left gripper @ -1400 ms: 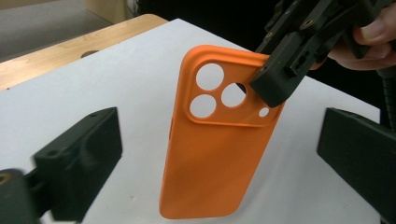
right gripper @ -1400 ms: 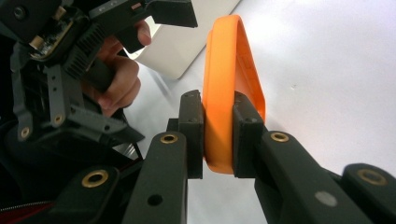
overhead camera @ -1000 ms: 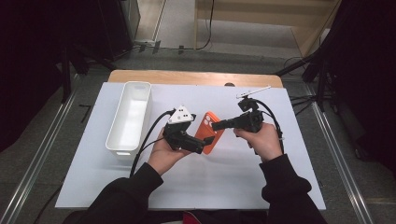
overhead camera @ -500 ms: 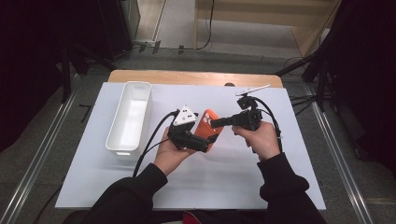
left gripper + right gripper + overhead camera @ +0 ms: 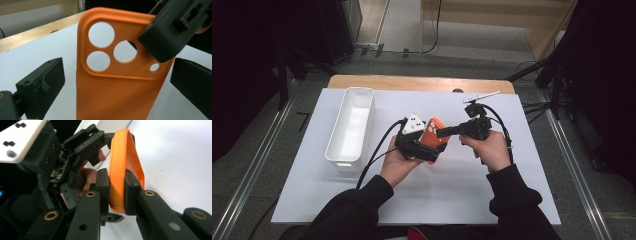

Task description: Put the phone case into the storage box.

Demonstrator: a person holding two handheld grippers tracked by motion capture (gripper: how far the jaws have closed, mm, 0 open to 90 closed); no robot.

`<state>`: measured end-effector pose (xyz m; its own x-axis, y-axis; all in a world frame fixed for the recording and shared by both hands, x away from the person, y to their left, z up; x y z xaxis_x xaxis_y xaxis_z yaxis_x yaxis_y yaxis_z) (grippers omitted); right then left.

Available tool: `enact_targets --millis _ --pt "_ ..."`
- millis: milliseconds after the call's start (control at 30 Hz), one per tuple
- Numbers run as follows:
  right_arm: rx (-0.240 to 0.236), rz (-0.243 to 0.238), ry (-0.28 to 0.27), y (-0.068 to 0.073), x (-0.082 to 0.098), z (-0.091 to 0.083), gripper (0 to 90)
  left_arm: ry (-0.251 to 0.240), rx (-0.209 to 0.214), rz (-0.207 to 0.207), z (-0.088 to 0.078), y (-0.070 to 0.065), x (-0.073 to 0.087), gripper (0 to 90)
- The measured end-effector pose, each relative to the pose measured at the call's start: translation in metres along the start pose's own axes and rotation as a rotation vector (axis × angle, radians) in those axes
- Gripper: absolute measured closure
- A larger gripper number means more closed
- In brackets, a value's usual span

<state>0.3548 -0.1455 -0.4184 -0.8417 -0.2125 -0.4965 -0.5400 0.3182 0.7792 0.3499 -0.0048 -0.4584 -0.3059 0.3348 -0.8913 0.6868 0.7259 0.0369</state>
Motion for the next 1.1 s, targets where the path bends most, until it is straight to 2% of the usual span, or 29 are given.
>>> enact_targets --millis 133,333,500,667,1100 --pt "-0.009 0.006 0.002 0.0011 0.0002 0.0005 76.5 -0.001 -0.012 0.009 0.0026 -0.0009 0.0015 0.0" --pt "-0.01 0.008 0.008 0.0008 0.0008 0.0028 76.6 -0.017 -0.014 0.002 0.002 -0.0024 0.0 0.1" --pt "-0.009 0.009 0.01 0.0006 0.0011 0.0043 76.6 -0.023 -0.012 0.007 0.0016 -0.0033 0.0 4.4" --pt "-0.008 0.014 0.006 0.0005 0.0013 0.0051 76.6 -0.034 -0.013 0.02 0.0011 -0.0058 0.0005 13.1" --pt "-0.021 0.024 -0.002 0.0008 0.0012 0.0038 76.4 -0.006 0.001 -0.002 -0.0012 -0.0076 -0.0016 15.7"
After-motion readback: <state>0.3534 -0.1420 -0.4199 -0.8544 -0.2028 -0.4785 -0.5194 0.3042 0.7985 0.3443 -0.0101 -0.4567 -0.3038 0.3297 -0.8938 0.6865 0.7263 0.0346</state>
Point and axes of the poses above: each handheld gripper's, and its own axes: z roughly forward along the jaws, x roughly out of its underside, y roughly to its left, the point moved 5 cm from there along z, roughly forward along the jaws, and after that the axes turned 14 degrees about -x, right-handed, at the moved point
